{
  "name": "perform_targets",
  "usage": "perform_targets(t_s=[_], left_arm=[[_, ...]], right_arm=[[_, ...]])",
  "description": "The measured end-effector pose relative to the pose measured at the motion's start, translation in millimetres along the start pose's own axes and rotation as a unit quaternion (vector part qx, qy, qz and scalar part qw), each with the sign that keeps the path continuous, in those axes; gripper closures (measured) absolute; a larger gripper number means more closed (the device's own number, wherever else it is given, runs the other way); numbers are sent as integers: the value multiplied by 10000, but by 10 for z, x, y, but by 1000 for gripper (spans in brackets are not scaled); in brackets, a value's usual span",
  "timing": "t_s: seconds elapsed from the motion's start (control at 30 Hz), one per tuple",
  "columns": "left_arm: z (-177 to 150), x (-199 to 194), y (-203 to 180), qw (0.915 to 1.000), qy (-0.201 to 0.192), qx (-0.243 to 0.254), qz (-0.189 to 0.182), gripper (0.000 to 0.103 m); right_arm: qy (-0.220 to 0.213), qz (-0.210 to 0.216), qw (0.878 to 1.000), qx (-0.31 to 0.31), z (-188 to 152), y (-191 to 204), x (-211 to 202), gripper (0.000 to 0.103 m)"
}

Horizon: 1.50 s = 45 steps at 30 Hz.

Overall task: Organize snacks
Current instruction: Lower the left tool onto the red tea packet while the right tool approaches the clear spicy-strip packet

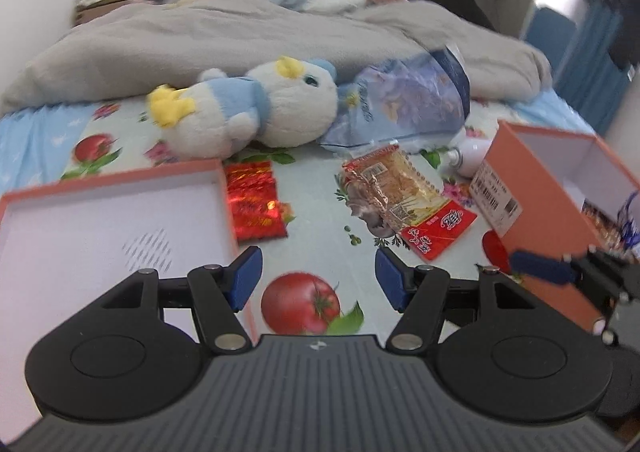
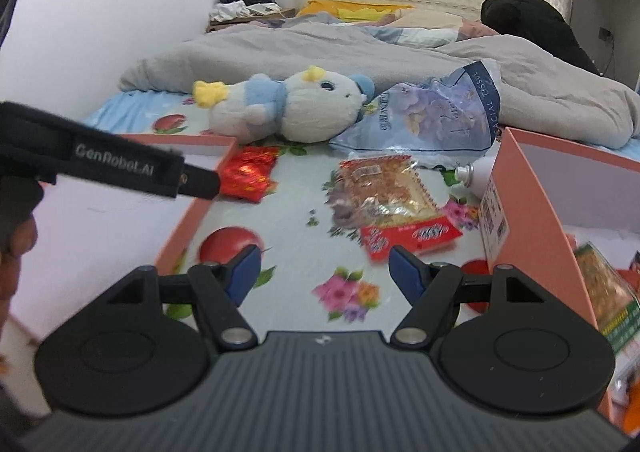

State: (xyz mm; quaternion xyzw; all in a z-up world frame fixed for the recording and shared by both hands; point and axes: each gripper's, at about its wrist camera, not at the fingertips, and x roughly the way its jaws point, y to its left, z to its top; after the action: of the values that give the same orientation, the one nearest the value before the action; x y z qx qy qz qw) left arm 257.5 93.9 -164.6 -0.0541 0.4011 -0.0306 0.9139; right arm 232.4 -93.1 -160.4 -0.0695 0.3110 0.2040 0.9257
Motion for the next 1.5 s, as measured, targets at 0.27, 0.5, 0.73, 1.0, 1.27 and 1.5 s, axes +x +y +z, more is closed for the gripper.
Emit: perform_targets(t_s=[0.27, 0.5, 0.73, 1.0, 1.27, 1.5], left_arm=[[386, 648, 200, 9992, 348, 168, -88, 35], [641, 1104, 235, 9961, 477, 739, -57, 35], [757, 1473, 280, 9909, 661, 1164, 154, 35], [757, 1697, 377, 9837, 992, 1472, 273, 40], [709, 1636, 377, 9875, 993, 1227, 7, 46], [556, 1468, 230, 9886, 1021, 1083, -211, 50]], right_arm=[[139, -214, 9996, -132, 100, -145, 602, 30], [265, -273, 9992, 87, 219, -282, 1043, 30], [210, -403, 9989, -108, 381, -353, 1394, 30], [399, -515, 9977, -194, 416, -440, 1680, 26], [684, -175, 9972, 243, 341, -558, 1656, 21], [756, -133, 9969, 171, 266, -521, 1478, 54]])
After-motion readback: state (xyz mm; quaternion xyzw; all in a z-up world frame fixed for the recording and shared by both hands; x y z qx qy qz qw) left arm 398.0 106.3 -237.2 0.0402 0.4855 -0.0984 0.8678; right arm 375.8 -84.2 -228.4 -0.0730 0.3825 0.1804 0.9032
